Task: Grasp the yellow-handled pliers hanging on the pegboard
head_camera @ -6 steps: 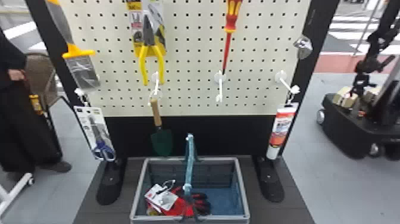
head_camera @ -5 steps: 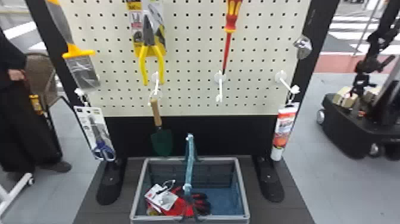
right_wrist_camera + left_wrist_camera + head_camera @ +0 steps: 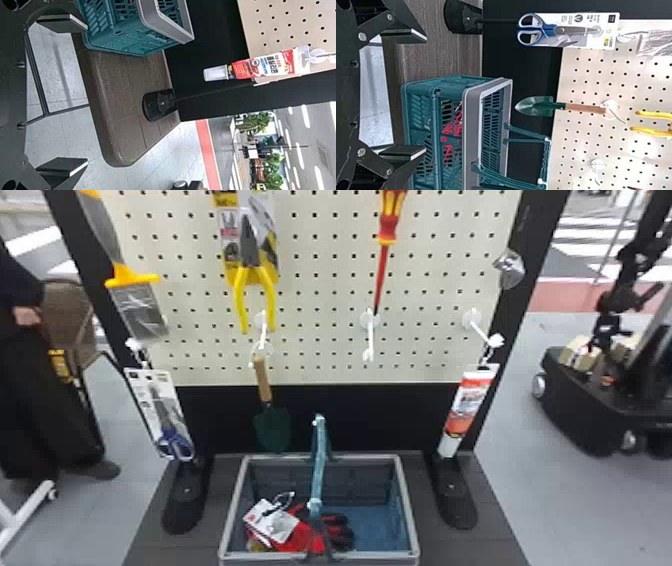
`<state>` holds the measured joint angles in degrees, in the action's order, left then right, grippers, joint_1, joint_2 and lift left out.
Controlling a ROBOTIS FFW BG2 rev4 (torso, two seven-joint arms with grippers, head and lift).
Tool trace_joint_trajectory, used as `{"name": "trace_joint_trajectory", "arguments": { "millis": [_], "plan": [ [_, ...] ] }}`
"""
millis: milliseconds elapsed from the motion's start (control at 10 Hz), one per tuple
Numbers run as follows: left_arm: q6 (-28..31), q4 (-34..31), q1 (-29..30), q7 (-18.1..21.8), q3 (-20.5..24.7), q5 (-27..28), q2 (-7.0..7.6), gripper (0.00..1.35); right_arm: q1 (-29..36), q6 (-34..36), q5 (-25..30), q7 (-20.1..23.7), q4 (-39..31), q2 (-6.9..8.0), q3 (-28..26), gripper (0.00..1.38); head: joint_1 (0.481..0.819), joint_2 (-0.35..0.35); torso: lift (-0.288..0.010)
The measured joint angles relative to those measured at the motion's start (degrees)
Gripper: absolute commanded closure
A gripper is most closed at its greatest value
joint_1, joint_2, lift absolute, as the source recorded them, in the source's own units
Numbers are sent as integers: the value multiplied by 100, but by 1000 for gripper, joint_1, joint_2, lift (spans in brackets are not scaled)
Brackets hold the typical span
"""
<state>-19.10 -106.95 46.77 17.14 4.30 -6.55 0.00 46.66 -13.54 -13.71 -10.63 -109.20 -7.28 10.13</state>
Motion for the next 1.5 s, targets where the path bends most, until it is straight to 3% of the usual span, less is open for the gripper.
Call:
{"name": "trace_joint_trajectory", "arguments": {
  "millis": [200, 500, 800, 1100, 1300, 1500],
  "plan": [
    [189, -195, -46, 0, -7, -12, 0, 308, 9, 0, -23, 0, -7, -3, 0, 114, 549, 0, -100],
    [1319, -1436, -243, 98, 145, -59, 0, 308, 13, 9, -37, 0, -7, -10, 0, 116, 549, 0, -100],
    [2694, -2212, -1218, 972, 391, 31, 33, 308, 3, 15, -46, 0, -14, -15, 1, 116, 549, 0, -100],
    [3927, -2925, -2346, 1560, 728, 297, 121, 308, -13, 46, -48, 0, -14, -19, 2, 116, 549, 0, -100],
    [4573, -2992, -3347, 2054, 946, 399, 291, 303, -45, 92, -31, 0, -14, -19, 5, 116, 549, 0, -100],
    [5078, -2794, -4290, 2384, 994, 210, 620, 308, -119, 135, -9, 1, -10, -19, 6, 116, 549, 0, -100]
  ]
}}
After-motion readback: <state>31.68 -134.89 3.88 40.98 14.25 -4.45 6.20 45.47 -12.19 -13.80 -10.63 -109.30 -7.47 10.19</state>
